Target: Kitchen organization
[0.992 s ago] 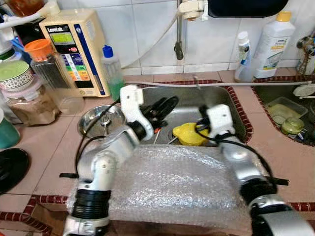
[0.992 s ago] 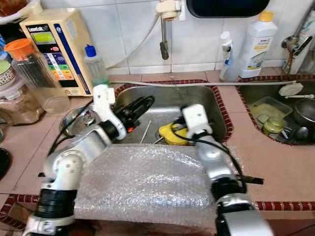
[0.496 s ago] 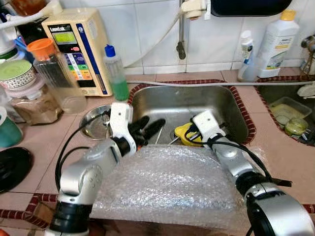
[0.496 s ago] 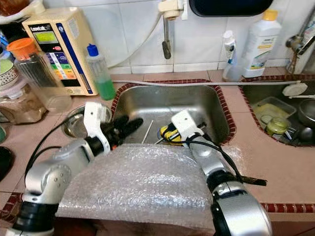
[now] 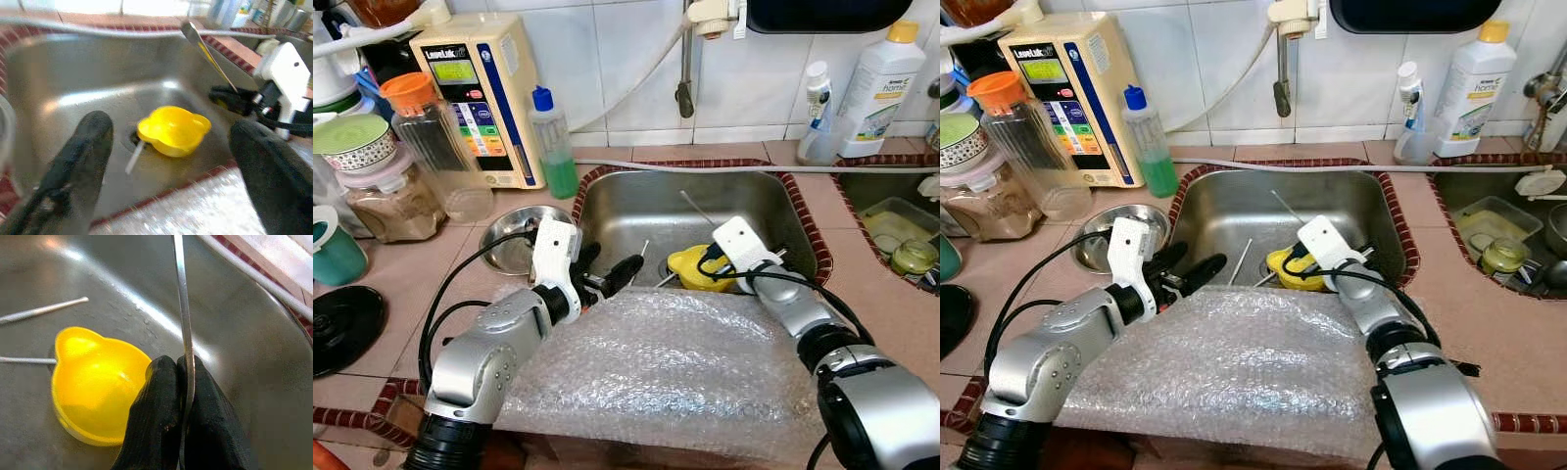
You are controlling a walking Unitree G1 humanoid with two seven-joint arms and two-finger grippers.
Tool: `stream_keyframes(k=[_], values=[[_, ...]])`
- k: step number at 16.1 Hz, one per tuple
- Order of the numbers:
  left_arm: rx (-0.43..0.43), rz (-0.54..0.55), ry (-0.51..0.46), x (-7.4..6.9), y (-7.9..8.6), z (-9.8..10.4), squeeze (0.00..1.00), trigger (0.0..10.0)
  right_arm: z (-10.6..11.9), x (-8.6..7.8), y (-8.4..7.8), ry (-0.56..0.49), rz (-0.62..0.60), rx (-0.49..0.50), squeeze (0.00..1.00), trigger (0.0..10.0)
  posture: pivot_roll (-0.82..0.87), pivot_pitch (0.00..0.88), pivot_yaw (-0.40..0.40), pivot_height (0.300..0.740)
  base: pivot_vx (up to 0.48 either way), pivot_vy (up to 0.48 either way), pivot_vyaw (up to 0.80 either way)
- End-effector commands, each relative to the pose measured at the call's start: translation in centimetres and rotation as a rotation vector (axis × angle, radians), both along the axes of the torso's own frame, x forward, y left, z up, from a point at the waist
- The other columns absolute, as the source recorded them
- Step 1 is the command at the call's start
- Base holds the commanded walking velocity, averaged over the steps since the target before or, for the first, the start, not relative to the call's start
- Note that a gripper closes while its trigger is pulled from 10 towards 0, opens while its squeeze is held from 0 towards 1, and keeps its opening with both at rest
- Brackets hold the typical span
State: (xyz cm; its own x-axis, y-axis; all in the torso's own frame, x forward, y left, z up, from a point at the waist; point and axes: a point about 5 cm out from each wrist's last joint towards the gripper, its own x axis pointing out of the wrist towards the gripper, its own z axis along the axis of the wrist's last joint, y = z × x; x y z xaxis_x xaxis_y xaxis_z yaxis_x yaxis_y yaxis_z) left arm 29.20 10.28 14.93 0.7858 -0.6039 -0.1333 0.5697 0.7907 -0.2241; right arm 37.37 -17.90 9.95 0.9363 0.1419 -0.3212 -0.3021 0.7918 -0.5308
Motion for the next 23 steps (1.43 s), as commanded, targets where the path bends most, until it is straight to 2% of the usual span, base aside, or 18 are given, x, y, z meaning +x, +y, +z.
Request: stream_keyframes(k=[1,2,4,6,12,15,17,19,20,23], values=[[0.044,0.042,-0.052,0.5,0.5,0.3,1.00,10.0,-0.5,-0.2,-0.3,0.043,-0.023,0.027,0.00,1.5,0.16,0.000,0.109,0.740,0.000,0.000,0.00],[0.024,0.050,-0.052,0.6,0.5,0.3,1.00,10.0,-0.5,-0.2,-0.3,0.046,-0.028,0.028,1.00,10.0,0.16,0.000,0.109,0.740,0.000,0.000,0.00],[0.037,0.035,-0.056,0.7,0.2,0.2,1.00,10.0,-1.1,-0.5,-0.5,0.084,-0.043,0.086,1.00,10.0,0.15,0.000,0.114,0.740,0.000,0.000,0.00],[0.086,0.037,-0.090,0.8,0.1,0.0,1.00,10.0,-1.8,-1.0,-1.3,0.126,-0.083,0.121,1.00,10.0,0.14,0.000,0.116,0.740,0.000,0.000,0.00],[0.091,0.023,-0.103,0.8,-0.4,-0.1,1.00,10.0,-3.4,-2.1,-2.1,0.245,-0.118,0.228,1.00,10.0,0.13,0.000,0.113,0.740,0.000,0.000,0.00],[0.105,0.006,-0.107,0.7,-0.8,-0.3,1.00,10.0,-3.7,-2.3,-1.8,0.302,-0.146,0.382,1.00,10.0,0.12,0.000,0.103,0.740,0.000,0.000,0.00],[0.095,0.018,-0.109,0.7,-0.7,-0.3,1.00,10.0,-3.1,-1.9,-1.8,0.300,-0.222,0.603,1.00,10.0,0.11,0.000,0.095,0.740,0.000,0.000,0.00],[0.088,0.019,-0.107,0.6,-0.9,-0.4,1.00,10.0,-2.4,-1.5,-2.0,0.276,-0.266,0.732,1.00,10.0,0.11,0.000,0.089,0.740,0.000,0.000,0.00],[0.090,0.013,-0.101,0.3,-1.0,-0.7,1.00,10.0,-2.1,-1.4,-2.5,0.236,-0.268,0.680,1.00,10.0,0.11,0.000,0.089,0.740,0.000,0.000,0.00],[0.094,0.011,-0.104,0.3,-1.0,-0.6,1.00,10.0,-1.5,-1.1,-2.4,0.196,-0.226,0.650,1.00,10.0,0.10,0.000,0.093,0.740,0.000,0.000,0.00]])
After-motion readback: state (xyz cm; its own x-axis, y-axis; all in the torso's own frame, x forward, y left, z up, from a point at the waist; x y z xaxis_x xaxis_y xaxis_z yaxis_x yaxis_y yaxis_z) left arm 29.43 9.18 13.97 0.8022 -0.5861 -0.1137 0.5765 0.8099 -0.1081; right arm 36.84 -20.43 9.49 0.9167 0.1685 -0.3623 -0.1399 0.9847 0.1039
